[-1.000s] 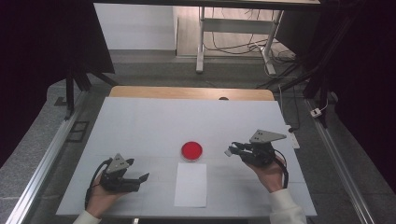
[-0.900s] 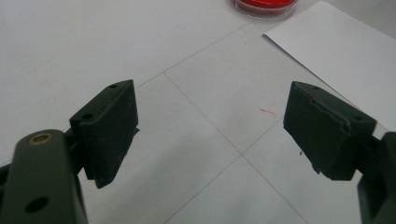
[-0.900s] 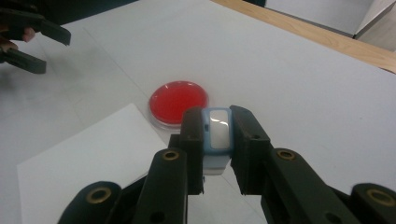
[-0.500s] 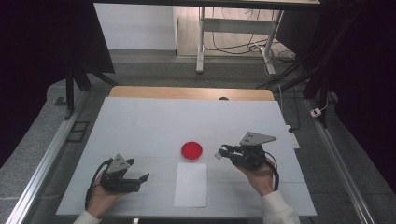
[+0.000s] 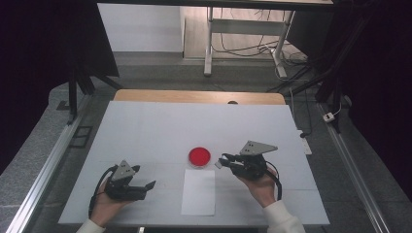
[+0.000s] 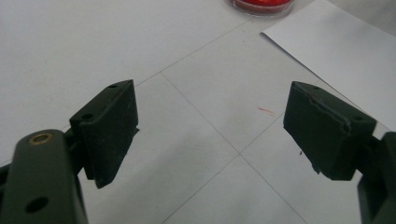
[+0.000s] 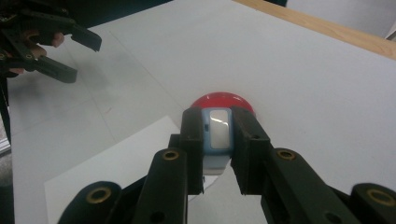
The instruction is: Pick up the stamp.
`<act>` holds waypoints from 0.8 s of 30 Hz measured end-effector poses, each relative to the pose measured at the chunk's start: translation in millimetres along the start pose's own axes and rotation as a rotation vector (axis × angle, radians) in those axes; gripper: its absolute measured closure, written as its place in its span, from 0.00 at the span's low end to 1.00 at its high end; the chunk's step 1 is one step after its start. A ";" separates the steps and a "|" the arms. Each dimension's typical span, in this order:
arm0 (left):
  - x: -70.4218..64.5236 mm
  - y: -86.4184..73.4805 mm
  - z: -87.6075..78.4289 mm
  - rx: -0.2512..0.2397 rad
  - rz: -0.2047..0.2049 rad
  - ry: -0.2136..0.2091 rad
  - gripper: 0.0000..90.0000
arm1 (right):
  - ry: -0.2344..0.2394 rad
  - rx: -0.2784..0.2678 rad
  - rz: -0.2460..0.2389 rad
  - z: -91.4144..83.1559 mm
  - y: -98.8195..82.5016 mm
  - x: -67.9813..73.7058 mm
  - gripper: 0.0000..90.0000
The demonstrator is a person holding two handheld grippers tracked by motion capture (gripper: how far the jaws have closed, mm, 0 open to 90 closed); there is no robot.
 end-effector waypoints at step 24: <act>-1.7 0.0 1.2 0.002 0.003 -0.001 0.20 | 0.051 -0.026 -0.004 22.3 0.4 30.2 0.83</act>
Point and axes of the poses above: each handheld gripper's, and its own axes: z roughly forward along the jaws, y roughly out of its top, x roughly to its left, the point moved 5 cm from there along z, roughly forward along the jaws, and after that the axes turned 5 degrees about z, right-handed, at the moved point
